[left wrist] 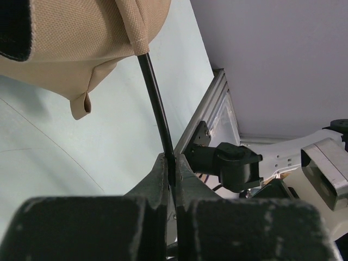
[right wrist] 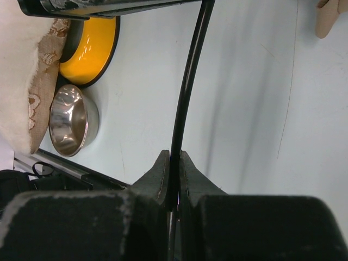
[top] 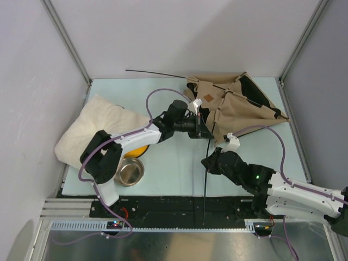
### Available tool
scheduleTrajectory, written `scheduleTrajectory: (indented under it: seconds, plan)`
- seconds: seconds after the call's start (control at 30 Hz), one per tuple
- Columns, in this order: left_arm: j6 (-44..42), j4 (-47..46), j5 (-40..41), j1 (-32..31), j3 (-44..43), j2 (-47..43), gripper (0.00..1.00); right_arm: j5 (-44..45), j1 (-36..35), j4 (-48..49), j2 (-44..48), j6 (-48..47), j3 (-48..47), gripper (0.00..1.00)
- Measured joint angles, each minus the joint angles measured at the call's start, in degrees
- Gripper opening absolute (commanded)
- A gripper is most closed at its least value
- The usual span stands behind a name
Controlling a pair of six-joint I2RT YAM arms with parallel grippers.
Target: Set up the pet tent
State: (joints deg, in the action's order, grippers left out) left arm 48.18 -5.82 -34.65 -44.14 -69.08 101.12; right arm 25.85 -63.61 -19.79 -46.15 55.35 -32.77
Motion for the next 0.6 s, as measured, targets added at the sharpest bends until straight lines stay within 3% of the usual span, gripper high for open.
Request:
scheduleTrajectory:
  seconds: [0.4, 0.6]
  plan:
    - [3.0, 2.1, 2.0, -0.9, -0.1, 0.0, 0.0, -5.7, -3.4, -1.9, -1.7, 1.6, 0.0, 0.52]
    - [4.1, 2.3, 3.1, -0.8, -1.1, 0.0, 0.0, -7.4, -7.6, -3.0, -3.5, 3.4, 0.2, 0.51]
